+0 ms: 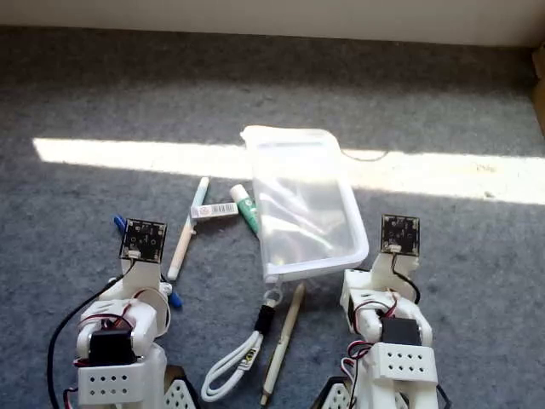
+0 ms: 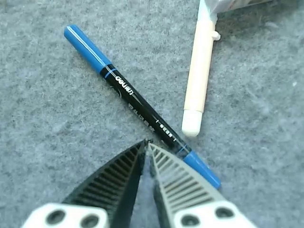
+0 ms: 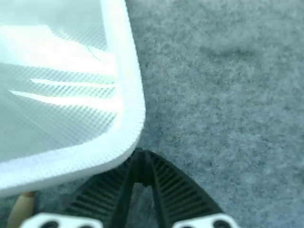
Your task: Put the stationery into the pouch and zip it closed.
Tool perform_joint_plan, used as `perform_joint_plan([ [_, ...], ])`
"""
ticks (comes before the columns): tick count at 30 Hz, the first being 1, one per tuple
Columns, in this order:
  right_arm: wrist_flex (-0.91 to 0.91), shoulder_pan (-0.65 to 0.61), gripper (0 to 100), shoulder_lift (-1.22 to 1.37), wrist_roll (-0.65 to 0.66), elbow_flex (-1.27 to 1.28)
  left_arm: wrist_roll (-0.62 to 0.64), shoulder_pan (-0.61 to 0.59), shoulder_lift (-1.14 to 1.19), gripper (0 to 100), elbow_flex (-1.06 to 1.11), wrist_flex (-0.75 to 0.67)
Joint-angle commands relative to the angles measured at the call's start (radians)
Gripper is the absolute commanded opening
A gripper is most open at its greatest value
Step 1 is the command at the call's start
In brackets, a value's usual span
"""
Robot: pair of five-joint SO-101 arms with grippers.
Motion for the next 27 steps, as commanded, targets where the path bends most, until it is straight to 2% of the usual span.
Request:
perform_joint_plan([
  [1, -0.012, -0.008, 0.5, -0.012, -0.008, 0.099, 0.008, -0.004, -0.008, 1, 0.021, 0.008],
  [12, -0.008, 0.001, 0.5, -0.012, -0.008, 0.097, 0.008, -0.008, -0.008, 1, 0.019, 0.006],
  [17, -0.007, 0.082, 0.5, -0.012, -0.011, 0.030, 0.008, -0.008, -0.008, 1, 0.019, 0.006],
  [23, -0.007, 0.105, 0.5, -0.012, -0.204, -0.087, 0.008, -0.010, -0.008, 1, 0.019, 0.008],
  [27, -0.001, 0.091, 0.5, -0.010, -0.218, -0.182, 0.008, -0.010, -0.008, 1, 0.019, 0.006],
])
